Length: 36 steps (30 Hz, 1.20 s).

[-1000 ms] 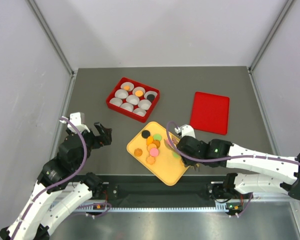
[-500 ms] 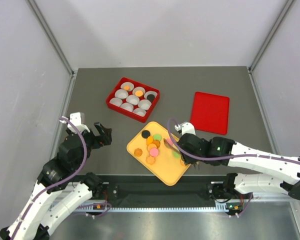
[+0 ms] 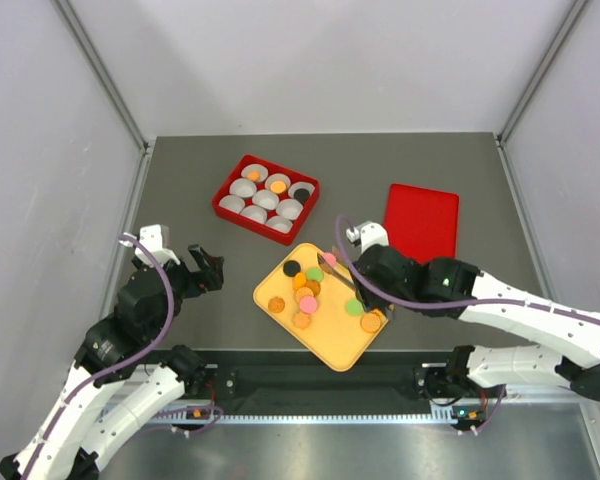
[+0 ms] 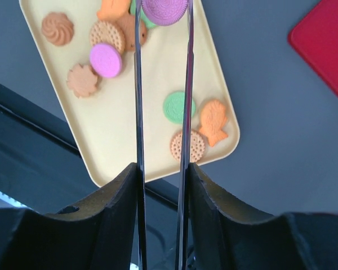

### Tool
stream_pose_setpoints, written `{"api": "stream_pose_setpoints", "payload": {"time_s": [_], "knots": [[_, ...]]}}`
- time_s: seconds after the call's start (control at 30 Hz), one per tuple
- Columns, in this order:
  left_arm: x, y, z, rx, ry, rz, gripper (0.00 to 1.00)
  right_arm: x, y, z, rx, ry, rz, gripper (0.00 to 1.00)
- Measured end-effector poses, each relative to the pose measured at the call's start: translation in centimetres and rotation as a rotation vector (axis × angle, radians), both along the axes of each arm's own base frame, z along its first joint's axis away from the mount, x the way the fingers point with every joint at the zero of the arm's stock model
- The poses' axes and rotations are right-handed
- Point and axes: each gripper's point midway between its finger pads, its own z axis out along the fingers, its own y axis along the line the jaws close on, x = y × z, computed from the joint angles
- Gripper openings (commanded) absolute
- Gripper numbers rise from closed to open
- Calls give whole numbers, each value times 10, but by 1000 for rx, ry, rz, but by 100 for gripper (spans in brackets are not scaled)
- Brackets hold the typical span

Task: Pack the cookies

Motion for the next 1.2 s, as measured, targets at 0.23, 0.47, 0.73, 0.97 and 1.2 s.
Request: {"api": "stream_pose_setpoints", "payload": {"time_s": [0.23, 0.47, 0.73, 0.97, 1.2], "knots": [[0, 1, 0, 1, -1, 3, 97, 54, 18, 44, 39, -79, -40, 38], [0, 1, 0, 2, 0, 4, 97, 126, 52, 73, 89, -144, -52, 38], [1, 1, -1, 5, 4, 5, 97, 200, 126, 61, 151, -196, 15, 38], [2, 1, -2, 8, 6, 8, 97, 239, 183, 6, 168, -163, 76, 37], [2, 1, -2, 8, 7, 9, 97, 259, 212, -30, 175, -141, 97, 38]]}}
